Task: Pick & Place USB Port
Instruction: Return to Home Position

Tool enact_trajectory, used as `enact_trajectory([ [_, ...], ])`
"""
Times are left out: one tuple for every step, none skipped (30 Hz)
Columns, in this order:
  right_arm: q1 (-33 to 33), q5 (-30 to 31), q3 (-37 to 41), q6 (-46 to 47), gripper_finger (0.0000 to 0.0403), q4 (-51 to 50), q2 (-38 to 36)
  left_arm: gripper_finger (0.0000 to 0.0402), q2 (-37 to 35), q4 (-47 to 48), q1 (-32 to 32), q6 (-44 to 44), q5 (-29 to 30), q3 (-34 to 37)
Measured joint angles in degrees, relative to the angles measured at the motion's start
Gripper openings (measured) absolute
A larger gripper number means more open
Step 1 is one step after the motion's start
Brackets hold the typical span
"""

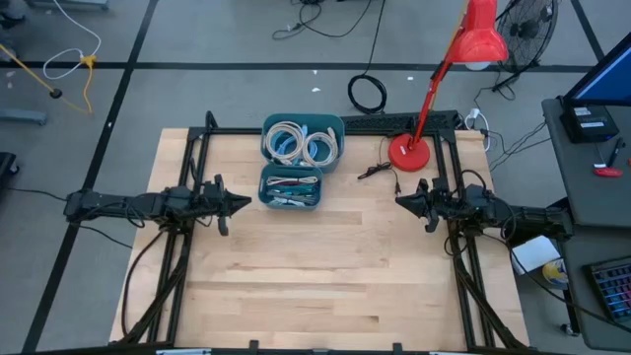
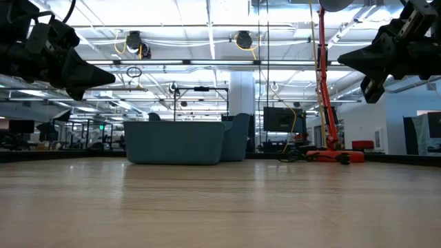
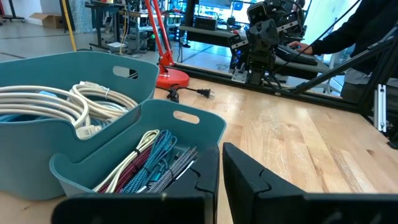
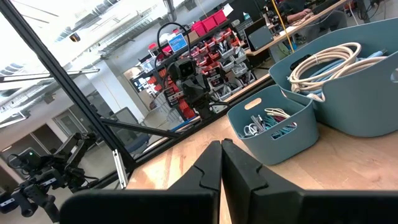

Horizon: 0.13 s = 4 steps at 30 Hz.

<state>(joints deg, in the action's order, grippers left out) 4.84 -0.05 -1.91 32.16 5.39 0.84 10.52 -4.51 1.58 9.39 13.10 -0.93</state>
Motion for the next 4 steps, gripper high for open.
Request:
enact_trajectory([
  [-0.02,0.00,0.00,0.00,0.0000,0.00,0.00,0.0024,0.00,0.00,0.00,0.00,0.00,0.00],
  [-0.02,0.00,0.02,0.00,0.0000,0.00,-0.02,0.0024,0.00,0.00,0.00,0.00,0.00,0.00],
  [-0.01,0.00,0.01,-0.02,0.0000,0.00,-0.01,0.0024,0.00,0.00,-0.01,0.01,0.00,0.00],
  [-0.01,0.00,0.01,-0.02,0.0000,0.00,-0.01,0.0024,0.00,0.00,0.00,0.00,0.00,0.00],
])
